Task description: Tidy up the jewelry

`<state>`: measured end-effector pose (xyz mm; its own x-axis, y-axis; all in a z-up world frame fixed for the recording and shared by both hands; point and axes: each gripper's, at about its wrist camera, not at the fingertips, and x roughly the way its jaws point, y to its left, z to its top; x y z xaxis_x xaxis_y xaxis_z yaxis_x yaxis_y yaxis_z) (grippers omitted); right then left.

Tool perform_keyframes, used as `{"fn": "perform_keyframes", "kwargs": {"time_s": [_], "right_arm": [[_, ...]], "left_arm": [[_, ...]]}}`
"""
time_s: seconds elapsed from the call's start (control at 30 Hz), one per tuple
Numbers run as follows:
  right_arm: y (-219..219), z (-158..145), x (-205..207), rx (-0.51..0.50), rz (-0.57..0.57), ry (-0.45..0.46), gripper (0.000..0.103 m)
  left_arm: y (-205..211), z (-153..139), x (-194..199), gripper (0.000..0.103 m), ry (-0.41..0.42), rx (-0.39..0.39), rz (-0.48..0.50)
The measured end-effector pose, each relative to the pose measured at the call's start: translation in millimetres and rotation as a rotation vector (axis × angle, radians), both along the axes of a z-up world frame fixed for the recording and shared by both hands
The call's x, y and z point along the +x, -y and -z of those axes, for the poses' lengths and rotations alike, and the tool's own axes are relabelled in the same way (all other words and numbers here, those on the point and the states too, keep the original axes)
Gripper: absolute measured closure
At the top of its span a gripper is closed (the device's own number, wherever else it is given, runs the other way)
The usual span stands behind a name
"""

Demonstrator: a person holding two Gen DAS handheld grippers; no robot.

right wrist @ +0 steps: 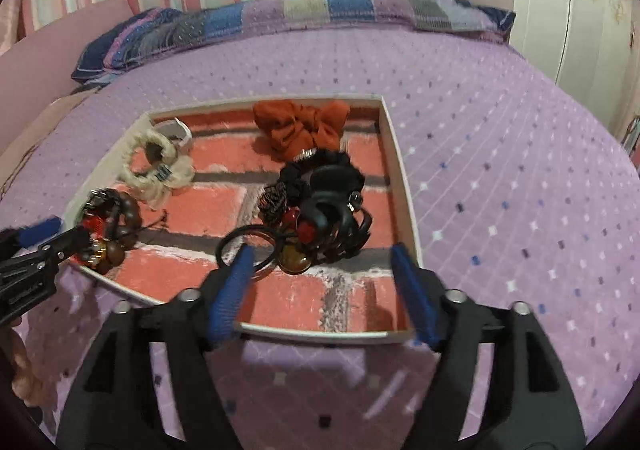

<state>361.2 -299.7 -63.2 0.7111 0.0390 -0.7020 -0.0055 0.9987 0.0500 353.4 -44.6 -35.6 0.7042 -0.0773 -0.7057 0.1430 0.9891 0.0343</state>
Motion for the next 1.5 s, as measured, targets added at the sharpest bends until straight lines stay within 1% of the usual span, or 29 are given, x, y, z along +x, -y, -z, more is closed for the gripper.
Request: {"fn": "perform_keyframes", "kwargs": {"time_s": [0.07, 0.2, 0.23, 0.27, 0.33, 0.43, 0.5, 0.53, 0.57, 0.6, 0.7, 0.77, 0.83, 0.97, 1.1, 1.13, 1.27, 1.5], "right_arm": [[4.4, -12.7, -10.6, 0.024, -0.006, 0.029, 0.014], [11.6, -36.4, -39.4, 0.060, -0.011, 0.058, 0.005], [10.4, -42.0, -47.6, 0.056, -0.012, 0.070, 0.005], [9.9, -47.4, -58.4, 0.046, -0.016, 0.084, 0.004], [8.1, -56.5, -79.0, 0.031, -0.019, 0.100, 0.004], [5.5, -69.6, -117.6, 0.026, -0.023, 0.132, 0.004], [0.1, -75.5, -144.0, 0.003, -0.026, 0.153, 0.004], [-3.9, -78.7, -160.9, -0.009, -0.028, 0.173, 0.004], [-6.4, -80.6, -172.2, -0.016, -0.028, 0.182, 0.004], [-8.6, -82.6, -188.2, -0.018, -0.021, 0.194, 0.004], [-11.5, -86.1, -215.6, 0.000, -0.008, 0.208, 0.004], [-13.4, -88.4, -233.8, 0.025, -0.007, 0.211, 0.004], [-16.5, -89.3, -247.9, 0.021, -0.004, 0.227, 0.004], [-22.0, -88.6, -262.2, -0.011, 0.018, 0.270, 0.004], [-26.1, -84.4, -263.7, -0.004, 0.030, 0.270, 0.004], [-26.7, -83.6, -263.7, -0.002, 0.030, 0.271, 0.004], [-33.4, -75.4, -261.0, -0.029, 0.030, 0.262, 0.004], [-35.2, -67.2, -256.1, -0.033, 0.035, 0.245, 0.004]], "left_arm": [[-1.6, -11.8, -9.3, 0.033, 0.006, -0.024, 0.017], [-7.5, -33.4, -32.9, 0.033, 0.031, -0.036, 0.018], [-10.7, -39.5, -42.7, 0.031, 0.043, -0.043, 0.014], [-14.0, -45.1, -52.8, 0.024, 0.052, -0.047, 0.010], [-18.9, -56.0, -73.8, 0.018, 0.078, -0.038, -0.007], [-24.4, -67.7, -107.1, 0.017, 0.114, -0.010, -0.015], [-29.1, -72.9, -129.0, 0.017, 0.130, -0.008, -0.025], [-32.2, -76.1, -147.2, 0.013, 0.147, -0.010, -0.027], [-33.3, -77.0, -157.3, 0.008, 0.157, -0.007, -0.035], [-34.7, -78.6, -173.8, 0.007, 0.179, 0.005, -0.054], [-32.1, -81.8, -201.5, 0.007, 0.205, 0.020, -0.054], [-33.7, -83.2, -217.7, 0.007, 0.202, -0.002, -0.054], [-37.3, -80.2, -232.9, 0.007, 0.206, -0.018, -0.061], [-40.8, -73.5, -248.1, 0.007, 0.225, 0.003, -0.080], [-45.7, -72.0, -250.1, 0.007, 0.209, -0.047, -0.087], [-46.3, -71.5, -251.4, 0.007, 0.210, -0.049, -0.091], [-46.3, -67.3, -249.8, 0.007, 0.206, -0.036, -0.090], [-45.8, -63.3, -248.6, 0.007, 0.208, -0.019, -0.097]]}}
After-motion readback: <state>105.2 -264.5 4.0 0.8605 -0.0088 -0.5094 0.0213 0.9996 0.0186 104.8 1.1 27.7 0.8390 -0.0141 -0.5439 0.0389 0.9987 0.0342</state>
